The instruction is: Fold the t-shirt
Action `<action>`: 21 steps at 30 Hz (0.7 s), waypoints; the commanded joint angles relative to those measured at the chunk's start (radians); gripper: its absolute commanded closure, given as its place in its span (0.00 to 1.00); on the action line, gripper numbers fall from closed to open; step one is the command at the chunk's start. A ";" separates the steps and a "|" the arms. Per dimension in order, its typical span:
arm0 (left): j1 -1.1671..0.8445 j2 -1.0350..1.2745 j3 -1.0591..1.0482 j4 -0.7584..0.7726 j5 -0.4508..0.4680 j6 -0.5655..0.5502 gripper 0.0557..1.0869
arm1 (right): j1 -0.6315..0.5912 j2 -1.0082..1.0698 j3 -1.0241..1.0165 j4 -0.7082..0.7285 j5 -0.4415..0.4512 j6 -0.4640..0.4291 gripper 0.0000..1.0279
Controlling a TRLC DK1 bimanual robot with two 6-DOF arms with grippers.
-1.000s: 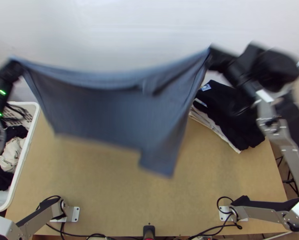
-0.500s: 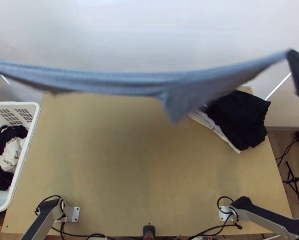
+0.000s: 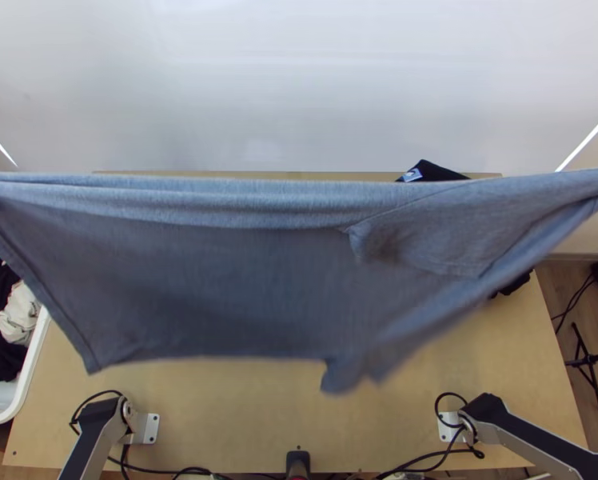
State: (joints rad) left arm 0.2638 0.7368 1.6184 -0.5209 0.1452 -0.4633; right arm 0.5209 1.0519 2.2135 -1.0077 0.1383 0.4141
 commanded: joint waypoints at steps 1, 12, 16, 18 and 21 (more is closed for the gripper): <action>0.000 -0.071 -0.123 -0.048 0.001 0.000 0.97 | 0.010 0.022 -0.057 -0.062 -0.019 0.031 0.97; -0.041 -0.201 -0.867 0.137 0.008 0.058 0.97 | 0.088 -0.003 -0.933 0.385 -0.151 0.086 0.97; -0.066 -0.013 -0.901 0.334 0.005 0.107 0.97 | 0.108 0.100 -0.989 0.508 -0.163 0.017 0.97; -0.072 0.110 -0.887 0.429 0.001 0.127 0.96 | 0.105 0.161 -0.994 0.541 -0.170 -0.014 0.97; -0.069 0.291 -0.839 0.539 -0.004 0.157 0.96 | 0.085 0.246 -0.994 0.592 -0.181 -0.034 0.97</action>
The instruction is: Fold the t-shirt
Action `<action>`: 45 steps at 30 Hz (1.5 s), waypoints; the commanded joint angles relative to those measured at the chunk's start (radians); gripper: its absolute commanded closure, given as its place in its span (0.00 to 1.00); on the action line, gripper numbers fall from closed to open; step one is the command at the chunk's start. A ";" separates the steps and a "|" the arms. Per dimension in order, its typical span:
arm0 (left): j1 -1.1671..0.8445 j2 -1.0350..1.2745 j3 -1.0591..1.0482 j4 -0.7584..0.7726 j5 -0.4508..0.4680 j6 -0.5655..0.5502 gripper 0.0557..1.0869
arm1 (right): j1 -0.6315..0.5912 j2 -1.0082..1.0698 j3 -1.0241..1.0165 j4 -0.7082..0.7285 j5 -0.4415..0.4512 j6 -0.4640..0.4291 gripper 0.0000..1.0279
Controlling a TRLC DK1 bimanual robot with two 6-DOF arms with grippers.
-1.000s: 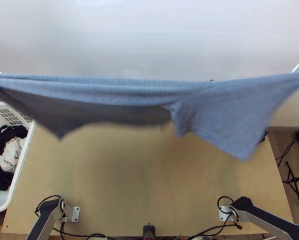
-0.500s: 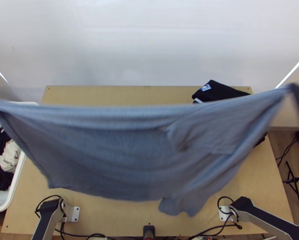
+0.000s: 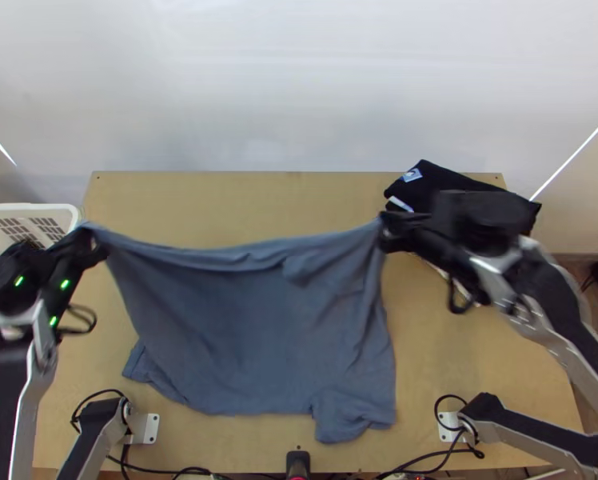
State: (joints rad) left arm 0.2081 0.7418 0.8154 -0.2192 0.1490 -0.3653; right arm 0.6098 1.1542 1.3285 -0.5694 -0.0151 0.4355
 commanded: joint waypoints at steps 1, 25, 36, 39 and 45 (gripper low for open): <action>-0.010 0.347 -0.015 0.270 -0.008 0.060 0.97 | -0.013 0.167 -0.106 0.178 -0.031 -0.055 0.97; 0.010 1.148 0.436 0.428 -0.074 0.195 0.97 | -0.312 0.687 0.143 0.388 0.032 -0.012 0.97; -0.062 1.196 0.508 0.406 -0.074 0.201 0.96 | -0.326 0.872 0.294 0.361 0.033 -0.006 0.97; -0.075 1.252 0.581 0.368 -0.074 0.200 0.96 | -0.318 0.915 0.317 0.358 0.033 -0.007 0.97; -0.095 1.352 0.754 0.276 -0.075 0.200 0.96 | -0.308 1.007 0.422 0.298 0.035 -0.007 0.97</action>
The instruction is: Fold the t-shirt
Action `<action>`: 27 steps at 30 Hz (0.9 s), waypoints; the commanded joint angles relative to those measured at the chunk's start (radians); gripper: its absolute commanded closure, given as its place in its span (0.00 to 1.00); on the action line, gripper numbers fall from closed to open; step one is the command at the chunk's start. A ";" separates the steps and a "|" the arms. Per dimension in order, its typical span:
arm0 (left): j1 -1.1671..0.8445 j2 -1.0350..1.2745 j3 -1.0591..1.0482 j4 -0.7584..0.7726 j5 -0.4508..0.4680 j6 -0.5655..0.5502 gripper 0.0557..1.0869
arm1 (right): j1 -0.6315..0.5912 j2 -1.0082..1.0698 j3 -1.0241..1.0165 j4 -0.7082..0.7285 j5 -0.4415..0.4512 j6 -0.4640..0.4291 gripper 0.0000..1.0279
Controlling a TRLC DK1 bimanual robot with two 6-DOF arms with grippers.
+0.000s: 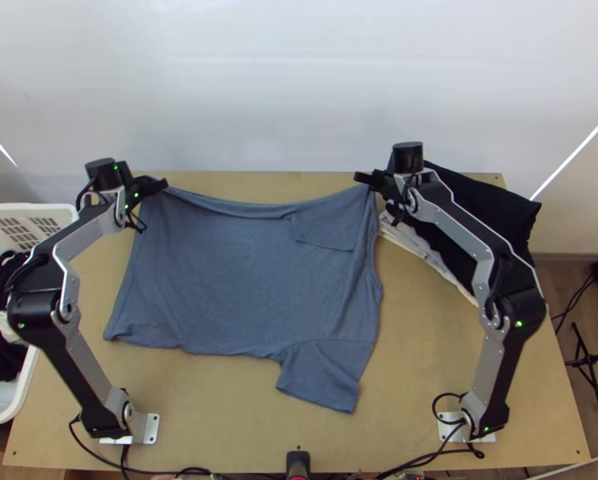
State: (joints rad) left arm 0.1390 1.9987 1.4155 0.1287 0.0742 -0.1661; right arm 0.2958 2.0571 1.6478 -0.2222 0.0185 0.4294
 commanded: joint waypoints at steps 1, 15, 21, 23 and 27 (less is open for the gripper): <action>-0.027 0.112 0.177 -0.086 -0.002 0.000 0.96 | 0.006 0.117 0.115 -0.055 0.001 -0.001 0.97; -0.004 0.167 0.275 -0.245 -0.067 0.076 0.96 | 0.017 0.106 0.153 -0.144 0.072 -0.001 0.97; 0.025 0.078 0.184 -0.268 -0.065 0.148 0.96 | 0.029 -0.003 0.069 -0.163 0.072 0.003 0.97; 0.031 0.045 0.157 -0.279 -0.062 0.155 0.96 | 0.039 -0.035 0.040 -0.177 0.072 0.009 0.97; 0.037 -0.015 0.097 -0.311 -0.053 0.185 0.96 | 0.059 -0.081 0.000 -0.235 0.072 0.026 0.97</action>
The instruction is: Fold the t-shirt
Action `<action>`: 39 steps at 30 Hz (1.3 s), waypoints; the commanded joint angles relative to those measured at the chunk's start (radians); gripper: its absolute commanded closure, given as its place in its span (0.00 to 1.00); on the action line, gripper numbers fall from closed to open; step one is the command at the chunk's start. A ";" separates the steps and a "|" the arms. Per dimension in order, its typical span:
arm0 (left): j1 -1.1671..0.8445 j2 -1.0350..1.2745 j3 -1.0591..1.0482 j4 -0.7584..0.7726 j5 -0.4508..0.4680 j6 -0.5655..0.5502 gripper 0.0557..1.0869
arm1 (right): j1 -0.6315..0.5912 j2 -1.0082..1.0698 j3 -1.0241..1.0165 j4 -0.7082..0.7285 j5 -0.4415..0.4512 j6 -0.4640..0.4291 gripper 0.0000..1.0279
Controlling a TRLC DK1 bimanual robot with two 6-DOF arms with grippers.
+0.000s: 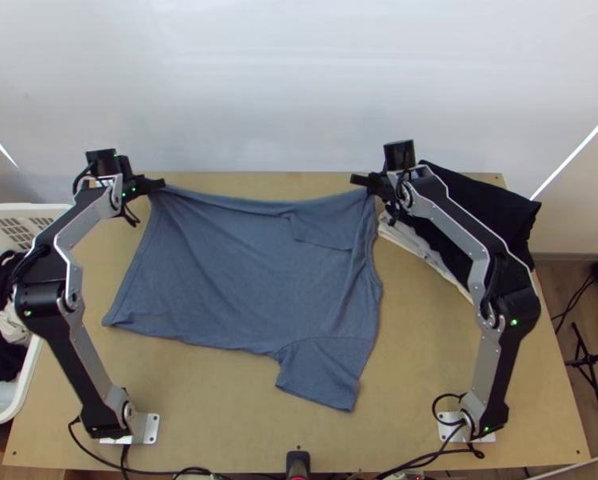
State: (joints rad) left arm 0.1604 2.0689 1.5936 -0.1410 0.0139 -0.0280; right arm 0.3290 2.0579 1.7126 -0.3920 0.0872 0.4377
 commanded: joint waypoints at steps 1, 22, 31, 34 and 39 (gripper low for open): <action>0.018 -0.095 -0.096 -0.046 0.008 0.053 0.96 | 0.030 -0.094 -0.077 -0.074 0.003 0.018 0.97; 0.048 -0.184 -0.259 -0.072 0.015 0.143 0.96 | 0.110 -0.367 -0.358 -0.211 0.003 0.073 0.97; 0.051 -0.162 -0.291 -0.071 0.017 0.152 0.96 | 0.183 -0.447 -0.553 -0.217 0.017 0.144 0.97; 0.051 -0.159 -0.291 -0.069 0.017 0.152 0.96 | 0.193 -0.447 -0.585 -0.217 0.020 0.150 0.97; 0.065 -0.153 -0.291 -0.068 0.017 0.155 0.96 | 0.209 -0.446 -0.631 -0.214 0.034 0.170 0.97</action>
State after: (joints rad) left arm 0.2127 1.9064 1.3090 -0.2108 0.0330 0.1238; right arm 0.5110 1.6245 1.1587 -0.6067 0.1093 0.5804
